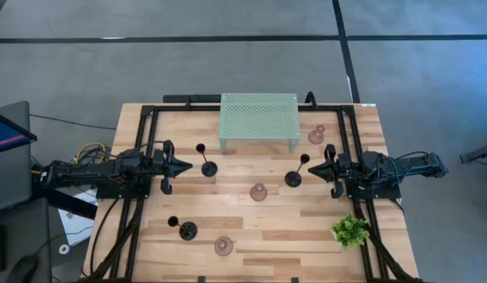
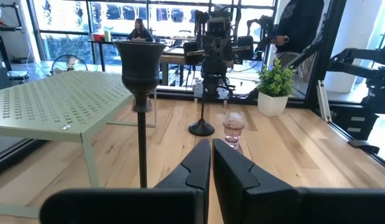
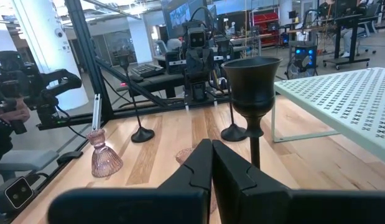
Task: Pick & Place candle stick holders
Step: Put the top left black candle holder on the shelf
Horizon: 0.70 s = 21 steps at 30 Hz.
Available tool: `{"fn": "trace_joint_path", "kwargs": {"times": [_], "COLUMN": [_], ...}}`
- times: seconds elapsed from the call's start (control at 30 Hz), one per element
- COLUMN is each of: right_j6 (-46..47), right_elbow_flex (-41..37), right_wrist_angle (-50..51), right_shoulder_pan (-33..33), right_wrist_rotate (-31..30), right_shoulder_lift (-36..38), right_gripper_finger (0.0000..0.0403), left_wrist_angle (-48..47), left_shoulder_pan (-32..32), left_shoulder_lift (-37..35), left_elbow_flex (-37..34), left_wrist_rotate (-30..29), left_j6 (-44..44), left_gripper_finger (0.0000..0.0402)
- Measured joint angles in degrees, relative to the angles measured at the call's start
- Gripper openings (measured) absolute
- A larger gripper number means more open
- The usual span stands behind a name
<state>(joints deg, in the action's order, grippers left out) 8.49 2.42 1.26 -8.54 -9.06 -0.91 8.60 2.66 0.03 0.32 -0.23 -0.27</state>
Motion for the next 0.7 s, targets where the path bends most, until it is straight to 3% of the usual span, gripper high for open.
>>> {"fn": "trace_joint_path", "kwargs": {"times": [0.7], "right_j6": [0.1], "right_elbow_flex": [0.0], "right_wrist_angle": [0.0], "right_shoulder_pan": [0.0], "right_wrist_rotate": [-0.4], "right_shoulder_lift": [0.0], "right_gripper_finger": [0.0], "left_wrist_angle": [0.6], "left_shoulder_pan": [0.0], "left_shoulder_lift": [0.0], "left_elbow_flex": [0.0], "left_wrist_rotate": [0.0], "left_j6": [-1.5], "left_gripper_finger": [0.0017]}}
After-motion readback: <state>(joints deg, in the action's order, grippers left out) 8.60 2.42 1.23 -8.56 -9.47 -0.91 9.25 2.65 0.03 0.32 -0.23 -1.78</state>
